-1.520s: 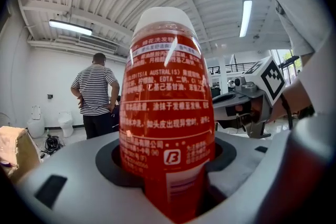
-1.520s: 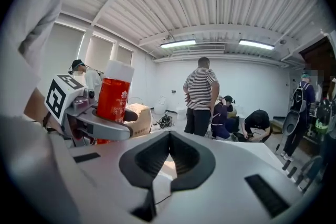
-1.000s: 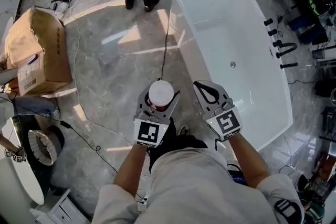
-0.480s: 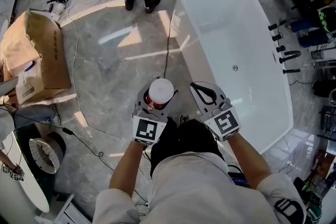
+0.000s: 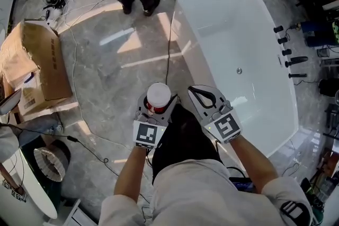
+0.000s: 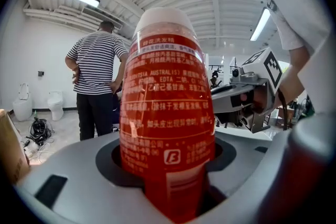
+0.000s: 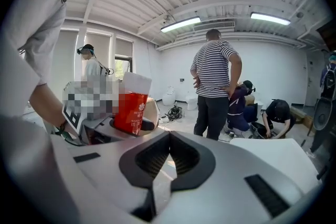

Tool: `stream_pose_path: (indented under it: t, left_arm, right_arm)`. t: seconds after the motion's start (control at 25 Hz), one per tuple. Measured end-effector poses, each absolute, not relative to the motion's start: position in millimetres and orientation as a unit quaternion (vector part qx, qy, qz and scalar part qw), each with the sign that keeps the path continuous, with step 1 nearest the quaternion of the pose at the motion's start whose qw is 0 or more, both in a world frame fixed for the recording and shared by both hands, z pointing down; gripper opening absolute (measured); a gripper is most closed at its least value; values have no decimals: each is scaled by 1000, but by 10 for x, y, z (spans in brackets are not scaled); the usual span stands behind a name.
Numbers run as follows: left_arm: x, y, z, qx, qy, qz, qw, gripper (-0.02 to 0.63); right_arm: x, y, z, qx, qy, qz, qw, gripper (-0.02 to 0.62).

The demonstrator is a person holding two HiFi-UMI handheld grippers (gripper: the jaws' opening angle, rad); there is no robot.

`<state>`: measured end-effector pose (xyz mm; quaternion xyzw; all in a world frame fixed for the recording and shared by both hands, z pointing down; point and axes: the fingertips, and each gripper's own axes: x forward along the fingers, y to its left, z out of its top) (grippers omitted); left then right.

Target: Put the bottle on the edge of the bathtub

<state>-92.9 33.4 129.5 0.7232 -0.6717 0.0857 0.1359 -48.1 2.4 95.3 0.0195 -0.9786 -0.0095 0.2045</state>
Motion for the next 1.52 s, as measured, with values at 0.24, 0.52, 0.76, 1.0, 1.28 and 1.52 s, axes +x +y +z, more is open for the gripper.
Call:
stream_pose_path:
  t: [0.24, 0.52, 0.76, 1.0, 1.28, 1.52]
  left_arm:
    - [-1021, -76, 1420, 711, -682, 85, 146, 296]
    - [-1280, -332, 1654, 686, -706, 80, 156, 296]
    - [-1247, -657, 2070, 706, -685, 102, 151, 296]
    - [-1063, -832, 2543, 722, -659, 122, 172, 296]
    - [-1008, -858, 2602, 725, -653, 115, 185, 296]
    - [-1119, -885, 2756, 730, -647, 114, 191, 298]
  right_arm:
    - [-577, -336, 1159, 15, -976, 5, 217, 6]
    - [-774, -578, 1562, -1, -976, -1, 218, 6]
    - [-859, -804, 2076, 7, -975, 32, 221, 6]
    - [-744, -1060, 2332, 34, -975, 73, 205, 6]
    - [-738, -1103, 2352, 29, -973, 72, 217, 6]
    - [-831, -1210, 2382, 56, -972, 57, 222, 6]
